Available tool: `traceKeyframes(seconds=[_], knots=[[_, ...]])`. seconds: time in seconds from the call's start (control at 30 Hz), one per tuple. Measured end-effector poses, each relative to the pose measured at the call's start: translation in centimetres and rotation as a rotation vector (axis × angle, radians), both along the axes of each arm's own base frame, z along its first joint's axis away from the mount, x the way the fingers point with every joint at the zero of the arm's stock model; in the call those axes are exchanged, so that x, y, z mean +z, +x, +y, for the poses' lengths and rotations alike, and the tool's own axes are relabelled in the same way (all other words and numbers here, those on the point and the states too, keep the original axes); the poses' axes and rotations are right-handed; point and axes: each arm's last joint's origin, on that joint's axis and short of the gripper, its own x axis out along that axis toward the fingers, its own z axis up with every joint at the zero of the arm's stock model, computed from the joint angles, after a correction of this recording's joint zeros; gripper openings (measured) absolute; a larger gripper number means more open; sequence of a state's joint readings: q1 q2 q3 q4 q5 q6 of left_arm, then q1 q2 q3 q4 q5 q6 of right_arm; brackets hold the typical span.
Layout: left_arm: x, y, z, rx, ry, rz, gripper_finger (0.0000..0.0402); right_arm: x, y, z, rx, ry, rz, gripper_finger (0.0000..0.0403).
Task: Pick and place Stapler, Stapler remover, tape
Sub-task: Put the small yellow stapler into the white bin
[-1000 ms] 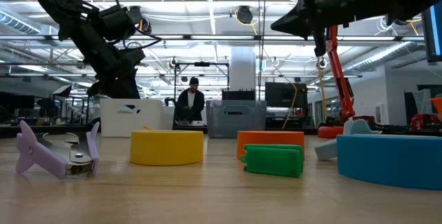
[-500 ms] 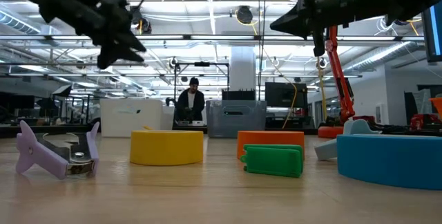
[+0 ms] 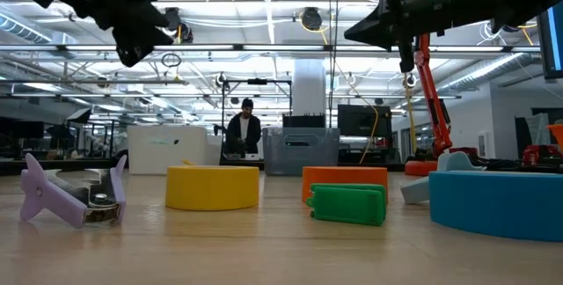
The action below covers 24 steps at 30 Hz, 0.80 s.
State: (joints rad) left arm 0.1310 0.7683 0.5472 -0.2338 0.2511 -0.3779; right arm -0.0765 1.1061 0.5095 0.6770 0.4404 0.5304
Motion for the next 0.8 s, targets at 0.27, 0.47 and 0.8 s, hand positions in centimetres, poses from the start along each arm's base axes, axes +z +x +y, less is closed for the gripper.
traceKeyframes(seconds=[0.27,0.47,0.8], knots=[[-1.9,1.4,-2.3,0.02,-0.022,0.147,0.0133,-0.4,0.0,0.0,-0.002,0.003,0.038,0.0004],[-3.3,3.3,-3.4,0.031,-0.002,0.223,0.0133,-0.5,0.0,0.0,-0.001,-0.04,0.08,0.0004],[-2.5,8.8,-5.3,0.036,0.164,0.449,0.0133,-0.7,0.0,0.0,0.002,-0.05,0.101,0.0004]])
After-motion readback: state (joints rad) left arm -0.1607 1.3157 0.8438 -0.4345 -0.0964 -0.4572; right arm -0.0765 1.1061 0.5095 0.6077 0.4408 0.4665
